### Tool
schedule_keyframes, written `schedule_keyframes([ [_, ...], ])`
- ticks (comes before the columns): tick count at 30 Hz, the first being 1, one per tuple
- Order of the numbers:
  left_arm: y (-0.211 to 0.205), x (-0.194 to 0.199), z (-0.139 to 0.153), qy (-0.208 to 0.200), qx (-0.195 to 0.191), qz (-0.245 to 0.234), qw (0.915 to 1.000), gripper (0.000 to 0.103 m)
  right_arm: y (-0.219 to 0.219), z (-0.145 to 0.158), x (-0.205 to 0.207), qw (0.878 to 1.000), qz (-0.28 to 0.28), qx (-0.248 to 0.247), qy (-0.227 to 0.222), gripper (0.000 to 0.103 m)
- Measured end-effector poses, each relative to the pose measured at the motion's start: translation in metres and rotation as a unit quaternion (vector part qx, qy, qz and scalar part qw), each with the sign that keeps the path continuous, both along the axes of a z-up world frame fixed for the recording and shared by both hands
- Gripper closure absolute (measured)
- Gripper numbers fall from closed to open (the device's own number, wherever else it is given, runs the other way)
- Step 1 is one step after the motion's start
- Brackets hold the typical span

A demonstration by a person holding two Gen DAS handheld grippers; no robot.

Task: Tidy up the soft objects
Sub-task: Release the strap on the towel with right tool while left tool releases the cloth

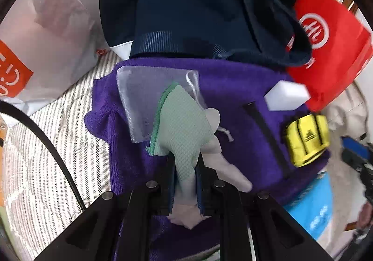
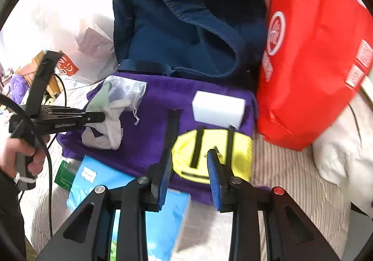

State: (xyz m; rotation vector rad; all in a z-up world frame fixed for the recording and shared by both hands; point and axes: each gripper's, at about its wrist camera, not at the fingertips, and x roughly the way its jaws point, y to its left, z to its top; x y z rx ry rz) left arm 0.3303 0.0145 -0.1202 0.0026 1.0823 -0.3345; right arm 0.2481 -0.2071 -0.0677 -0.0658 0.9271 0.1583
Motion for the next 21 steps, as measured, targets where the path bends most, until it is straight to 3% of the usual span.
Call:
schedule_keyframes([
  [7,-0.005,0.002,-0.008,0.005,0.015,0.004,0.9999,0.087,-0.02,0.002,-0.033,1.0,-0.015,0.013,-0.006,0.066],
  [10,-0.006,0.0,-0.007,0.0,0.018,0.008,0.9998,0.081,-0.023,-0.001,-0.042,1.0,-0.015,0.018,0.001,0.065],
  [17,-0.01,-0.01,-0.006,0.001,0.041,0.006,0.9991,0.045,-0.028,-0.009,-0.049,0.999,-0.02,0.026,0.014,0.064],
  [21,-0.008,-0.019,0.001,-0.001,0.034,0.007,0.9994,0.037,-0.025,-0.009,-0.056,0.999,-0.017,0.025,0.012,0.059],
])
